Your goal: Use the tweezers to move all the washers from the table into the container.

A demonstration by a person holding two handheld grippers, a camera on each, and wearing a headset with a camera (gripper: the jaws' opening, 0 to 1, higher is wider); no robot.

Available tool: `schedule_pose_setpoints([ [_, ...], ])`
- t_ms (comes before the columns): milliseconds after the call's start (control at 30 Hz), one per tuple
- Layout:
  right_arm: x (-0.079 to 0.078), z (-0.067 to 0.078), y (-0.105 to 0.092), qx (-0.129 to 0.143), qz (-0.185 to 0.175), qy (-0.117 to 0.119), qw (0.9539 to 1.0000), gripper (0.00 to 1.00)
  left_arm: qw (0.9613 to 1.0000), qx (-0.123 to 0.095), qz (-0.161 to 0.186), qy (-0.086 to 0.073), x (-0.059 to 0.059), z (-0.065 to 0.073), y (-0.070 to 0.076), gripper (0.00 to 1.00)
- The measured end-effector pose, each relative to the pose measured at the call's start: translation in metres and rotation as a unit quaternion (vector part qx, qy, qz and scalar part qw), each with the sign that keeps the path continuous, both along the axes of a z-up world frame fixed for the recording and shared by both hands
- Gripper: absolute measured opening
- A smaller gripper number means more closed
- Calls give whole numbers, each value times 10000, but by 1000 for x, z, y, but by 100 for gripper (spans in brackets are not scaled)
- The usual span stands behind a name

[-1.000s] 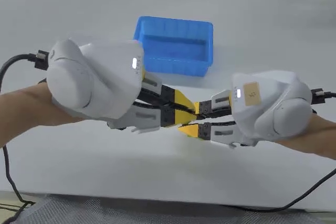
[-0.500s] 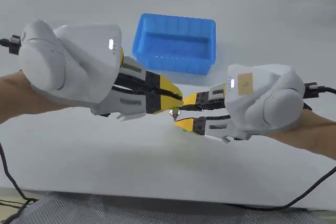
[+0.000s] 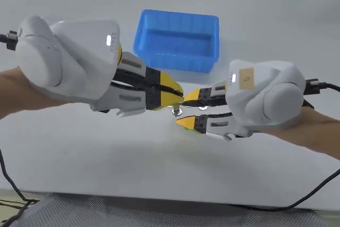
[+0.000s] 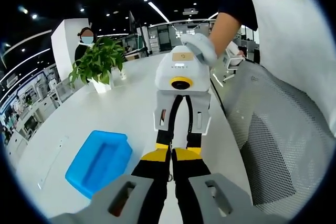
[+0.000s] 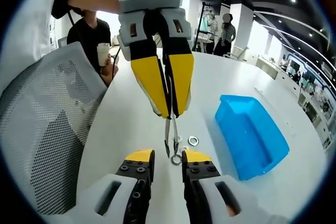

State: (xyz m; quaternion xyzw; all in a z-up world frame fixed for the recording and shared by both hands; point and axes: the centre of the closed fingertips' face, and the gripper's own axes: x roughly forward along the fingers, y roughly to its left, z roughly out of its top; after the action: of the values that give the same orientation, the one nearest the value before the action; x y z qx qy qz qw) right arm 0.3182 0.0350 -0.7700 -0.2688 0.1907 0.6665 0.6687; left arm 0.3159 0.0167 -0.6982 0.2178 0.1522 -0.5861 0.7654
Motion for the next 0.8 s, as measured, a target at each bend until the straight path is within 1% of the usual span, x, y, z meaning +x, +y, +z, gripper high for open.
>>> schedule_pose_setpoints([
  [100,1,-1,-4,-15,-45,49,10000,26,10000,5,5,14,2,-1,1,5],
  [200,0,-3,-8,-41,-86,154,9998,29,10000,-4,-23,20,2,-2,0,5],
  [233,0,-4,-9,-48,-96,149,9998,30,10000,-1,-30,29,2,-2,0,5],
  [333,0,-7,-13,-84,-105,173,9998,30,10000,-16,-47,55,2,-3,-2,5],
  [400,0,-8,-14,-96,-110,163,9998,30,10000,12,-58,72,2,-5,-2,5],
  [433,-1,-8,-14,-90,-117,181,9997,30,9999,50,-72,55,2,-7,-1,5],
  [467,0,-8,-14,-80,-130,189,9997,30,9999,66,-73,48,2,-8,-1,5],
  [500,0,-8,-14,-80,-127,172,9997,30,10000,17,-70,53,2,-6,-2,5],
  [533,0,-7,-14,-75,-125,178,9997,30,10000,29,-63,39,3,-7,-1,5],
  [633,-1,-7,-12,-66,-110,191,9997,30,10000,-13,-54,79,3,-6,-1,5],
  [800,1,-7,-3,-5,-37,194,9998,29,9999,-31,-73,101,3,-7,-2,5],
])
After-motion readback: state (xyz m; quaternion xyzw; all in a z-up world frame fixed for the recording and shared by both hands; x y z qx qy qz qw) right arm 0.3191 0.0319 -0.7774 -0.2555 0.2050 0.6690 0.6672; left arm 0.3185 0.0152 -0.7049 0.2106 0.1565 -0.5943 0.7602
